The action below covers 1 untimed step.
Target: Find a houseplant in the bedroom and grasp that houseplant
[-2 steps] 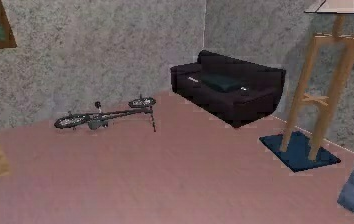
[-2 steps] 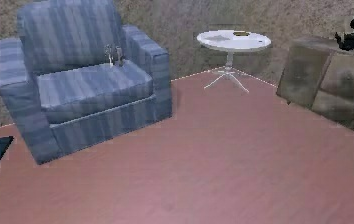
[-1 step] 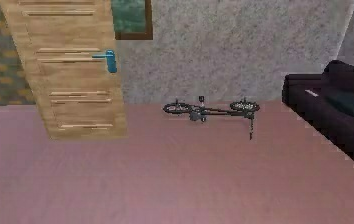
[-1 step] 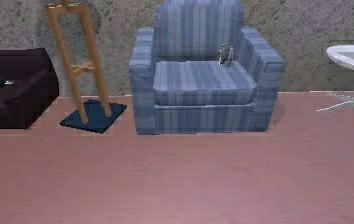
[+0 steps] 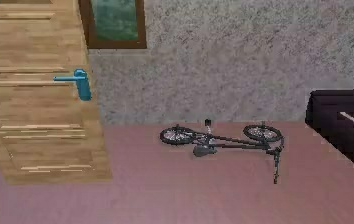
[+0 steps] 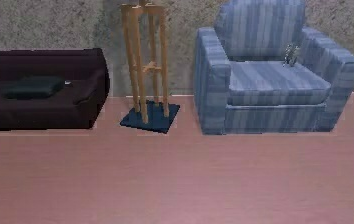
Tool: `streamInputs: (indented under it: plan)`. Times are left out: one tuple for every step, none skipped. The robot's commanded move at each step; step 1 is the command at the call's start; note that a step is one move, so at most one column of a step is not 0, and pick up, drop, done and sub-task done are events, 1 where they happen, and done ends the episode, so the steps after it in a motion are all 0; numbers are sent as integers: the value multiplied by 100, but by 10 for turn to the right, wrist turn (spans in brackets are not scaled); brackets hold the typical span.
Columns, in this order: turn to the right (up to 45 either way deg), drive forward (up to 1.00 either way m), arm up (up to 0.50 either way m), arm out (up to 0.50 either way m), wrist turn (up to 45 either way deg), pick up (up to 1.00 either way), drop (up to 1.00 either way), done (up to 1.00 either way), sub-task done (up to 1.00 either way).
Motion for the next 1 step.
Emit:
streamInputs:
  plan:
    - [-450, 0, 0, 0, 0, 0, 0, 0, 0]
